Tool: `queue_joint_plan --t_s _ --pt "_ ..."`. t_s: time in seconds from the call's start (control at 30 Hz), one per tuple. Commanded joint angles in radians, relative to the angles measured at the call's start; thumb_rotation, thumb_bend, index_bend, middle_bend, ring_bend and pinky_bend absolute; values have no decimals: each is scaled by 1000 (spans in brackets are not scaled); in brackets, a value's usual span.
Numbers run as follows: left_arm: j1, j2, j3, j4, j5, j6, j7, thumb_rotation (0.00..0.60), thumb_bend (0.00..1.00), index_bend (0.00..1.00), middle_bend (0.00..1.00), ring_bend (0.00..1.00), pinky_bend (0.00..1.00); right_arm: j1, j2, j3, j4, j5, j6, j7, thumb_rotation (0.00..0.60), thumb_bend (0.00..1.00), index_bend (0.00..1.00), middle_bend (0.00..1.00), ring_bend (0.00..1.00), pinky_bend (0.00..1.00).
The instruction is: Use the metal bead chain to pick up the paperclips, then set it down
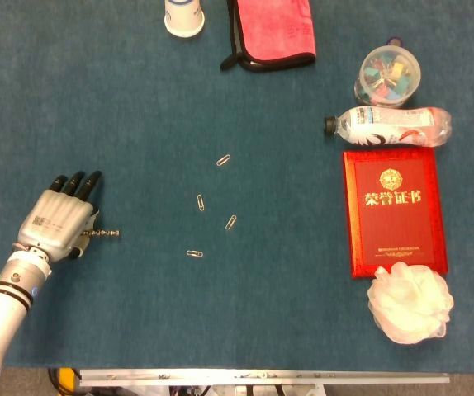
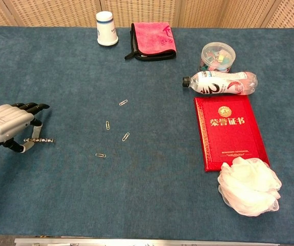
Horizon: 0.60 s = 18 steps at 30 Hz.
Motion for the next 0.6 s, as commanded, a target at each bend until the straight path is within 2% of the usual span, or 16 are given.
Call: queue_joint_plan --t_s 0.03,0.6 --pt "0 10 1 -17 4 12 15 600 412 595 0 0 106 0 0 0 0 -1 0 1 600 351 366 362 321 450" --pt "7 52 23 -162 50 128 230 600 412 595 0 0 106 -14 8 -1 4 -14 31 29 600 351 366 362 321 451"
